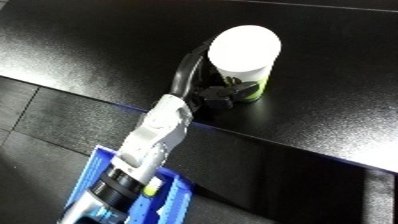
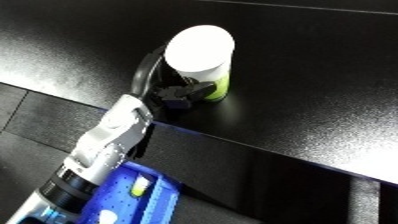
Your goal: Pick up the object and place it into the box
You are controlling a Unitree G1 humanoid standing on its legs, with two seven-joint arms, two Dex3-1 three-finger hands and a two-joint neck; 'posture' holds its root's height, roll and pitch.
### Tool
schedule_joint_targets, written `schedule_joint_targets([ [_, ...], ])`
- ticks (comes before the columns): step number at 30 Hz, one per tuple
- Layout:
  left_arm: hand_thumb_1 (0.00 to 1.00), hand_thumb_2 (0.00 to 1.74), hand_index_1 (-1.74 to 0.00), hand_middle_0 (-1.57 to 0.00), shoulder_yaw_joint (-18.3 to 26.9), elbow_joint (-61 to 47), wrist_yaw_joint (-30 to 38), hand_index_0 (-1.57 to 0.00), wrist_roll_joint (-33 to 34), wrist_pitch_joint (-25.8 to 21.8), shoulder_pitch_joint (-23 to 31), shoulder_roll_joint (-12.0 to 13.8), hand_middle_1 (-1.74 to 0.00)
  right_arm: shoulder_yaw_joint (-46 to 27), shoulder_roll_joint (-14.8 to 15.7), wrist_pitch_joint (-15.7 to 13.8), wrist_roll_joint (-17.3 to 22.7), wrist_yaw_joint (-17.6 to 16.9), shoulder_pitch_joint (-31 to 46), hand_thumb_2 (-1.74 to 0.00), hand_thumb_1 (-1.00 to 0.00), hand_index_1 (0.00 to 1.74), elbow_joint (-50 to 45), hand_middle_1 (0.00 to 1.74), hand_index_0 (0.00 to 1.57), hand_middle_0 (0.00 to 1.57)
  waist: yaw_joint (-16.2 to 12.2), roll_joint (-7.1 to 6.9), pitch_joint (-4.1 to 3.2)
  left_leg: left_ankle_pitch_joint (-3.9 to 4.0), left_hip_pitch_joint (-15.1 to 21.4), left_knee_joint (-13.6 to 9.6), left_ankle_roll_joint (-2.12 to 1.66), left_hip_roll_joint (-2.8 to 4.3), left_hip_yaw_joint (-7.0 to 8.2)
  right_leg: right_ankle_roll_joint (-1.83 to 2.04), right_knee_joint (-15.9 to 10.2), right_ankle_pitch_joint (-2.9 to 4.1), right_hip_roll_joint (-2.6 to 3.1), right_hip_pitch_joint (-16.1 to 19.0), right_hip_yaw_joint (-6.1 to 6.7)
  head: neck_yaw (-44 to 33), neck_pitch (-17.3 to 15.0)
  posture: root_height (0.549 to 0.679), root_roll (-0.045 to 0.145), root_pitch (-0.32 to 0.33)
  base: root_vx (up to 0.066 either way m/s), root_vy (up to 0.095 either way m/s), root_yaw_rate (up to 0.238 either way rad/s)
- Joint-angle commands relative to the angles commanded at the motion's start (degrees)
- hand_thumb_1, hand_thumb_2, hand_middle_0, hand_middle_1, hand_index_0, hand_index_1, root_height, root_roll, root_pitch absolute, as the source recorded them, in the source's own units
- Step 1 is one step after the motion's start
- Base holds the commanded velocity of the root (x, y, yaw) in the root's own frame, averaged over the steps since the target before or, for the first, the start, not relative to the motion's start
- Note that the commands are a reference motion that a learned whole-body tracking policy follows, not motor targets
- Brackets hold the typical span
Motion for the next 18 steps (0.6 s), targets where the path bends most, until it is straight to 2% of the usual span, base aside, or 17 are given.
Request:
schedule_joint_targets([
  [3,1.00,1.74,-1.74,-1.57,0.0,-0.1,0.0,-1.57,0.2,-0.2,0.1,0.5,-1.74,0.1,0.1,-0.1,-0.1,0.1,0.0,0.00,0.00,0.00,0.0,0.00,0.00,0.00,0.1,0.16,0.00,0.06,0.1,-0.2,-0.03,-0.07,-0.03,-0.04,0.0,-0.05,-0.07,0.2,-0.06,-0.1,0.2,0.610,0.029,-0.004,-0.007,0.005,0.029],
  [11,1.00,1.74,-1.74,-1.57,0.2,-2.7,-0.8,-1.57,3.5,-0.8,0.7,2.3,-1.74,0.1,0.3,-0.2,0.6,0.0,0.4,0.00,0.00,0.00,-0.2,0.00,0.00,0.00,0.9,0.56,0.00,0.35,0.2,-0.6,-0.21,-0.36,-0.45,-0.09,-0.1,-0.17,-0.40,0.4,-0.49,0.7,0.9,0.610,0.031,-0.004,-0.019,-0.006,0.055],
  [17,1.00,1.74,-1.74,-1.57,2.3,-8.5,-3.4,-1.57,-1.6,-0.1,3.2,3.3,-1.74,-0.5,0.3,-0.6,1.2,-0.4,1.0,0.00,0.00,0.00,-0.3,0.00,0.00,0.00,1.8,1.07,0.00,0.47,0.1,-0.8,-0.30,-0.78,-0.90,-0.26,0.0,-0.32,-0.64,0.4,-0.74,2.7,1.7,0.610,0.034,-0.002,-0.026,-0.016,0.063],
  [18,1.00,1.74,-1.74,-1.57,3.7,-11.8,-3.8,-1.57,-2.0,-0.6,5.1,3.9,-1.74,-0.9,0.2,-0.9,1.5,-0.6,1.6,0.00,0.00,0.00,-0.5,0.00,0.00,0.00,2.3,1.34,0.00,0.57,0.1,-1.0,-0.38,-0.98,-1.07,-0.38,-0.1,-0.38,-0.76,0.5,-0.86,3.9,2.0,0.610,0.036,-0.001,-0.029,-0.014,0.081],
])
